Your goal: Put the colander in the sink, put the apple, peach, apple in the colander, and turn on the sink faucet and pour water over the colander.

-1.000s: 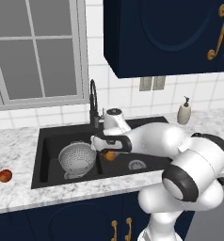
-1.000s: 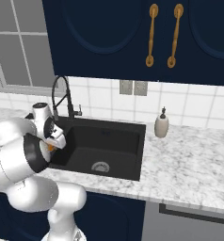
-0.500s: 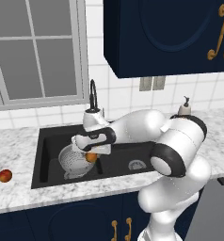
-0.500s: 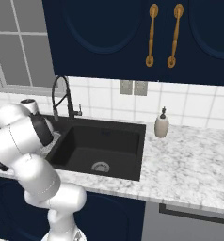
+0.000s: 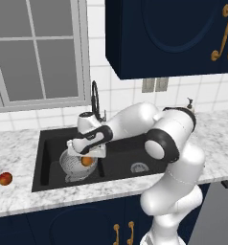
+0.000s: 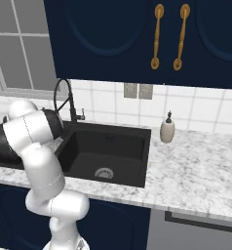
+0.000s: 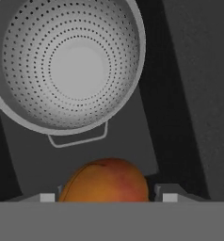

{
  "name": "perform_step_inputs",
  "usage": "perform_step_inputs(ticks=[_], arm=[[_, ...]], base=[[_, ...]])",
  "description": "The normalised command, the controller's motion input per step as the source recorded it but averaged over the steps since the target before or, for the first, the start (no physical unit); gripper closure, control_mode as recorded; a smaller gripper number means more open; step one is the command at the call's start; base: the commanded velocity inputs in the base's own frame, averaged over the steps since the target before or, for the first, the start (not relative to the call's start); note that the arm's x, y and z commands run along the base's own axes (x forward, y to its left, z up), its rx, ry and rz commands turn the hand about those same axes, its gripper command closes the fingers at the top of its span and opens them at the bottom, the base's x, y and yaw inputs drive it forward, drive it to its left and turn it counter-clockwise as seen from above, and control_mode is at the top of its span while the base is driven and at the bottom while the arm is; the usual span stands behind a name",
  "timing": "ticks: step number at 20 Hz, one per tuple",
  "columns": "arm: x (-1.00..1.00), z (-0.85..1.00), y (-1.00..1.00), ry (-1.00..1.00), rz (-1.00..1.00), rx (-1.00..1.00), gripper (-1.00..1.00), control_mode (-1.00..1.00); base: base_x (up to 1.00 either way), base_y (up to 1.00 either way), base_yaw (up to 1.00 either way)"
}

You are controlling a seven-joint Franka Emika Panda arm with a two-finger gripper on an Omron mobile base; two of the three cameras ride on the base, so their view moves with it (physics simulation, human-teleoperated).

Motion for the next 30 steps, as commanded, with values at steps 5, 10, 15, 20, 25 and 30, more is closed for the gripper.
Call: perform_step_inputs(ticks=[5,10,15,20,25,30], arm=[[0.18,-0.36,0.16,0.0,0.0,0.0,1.0,-1.0],[0.26,-0.3,0.17,0.0,0.0,0.0,1.0,-1.0],[0.31,-0.27,0.06,0.0,0.0,0.0,1.0,-1.0],[0.3,-0.24,0.03,0.0,0.0,0.0,1.0,-1.0],[0.05,-0.29,0.0,0.0,-0.01,0.0,1.0,-1.0],[0.01,-0.09,0.0,0.0,0.0,0.0,-1.0,-1.0]], base=[[0.0,0.0,0.0],[0.0,0.0,0.0],[0.0,0.0,0.0],[0.0,0.0,0.0],[0.0,0.0,0.0],[0.0,0.0,0.0]])
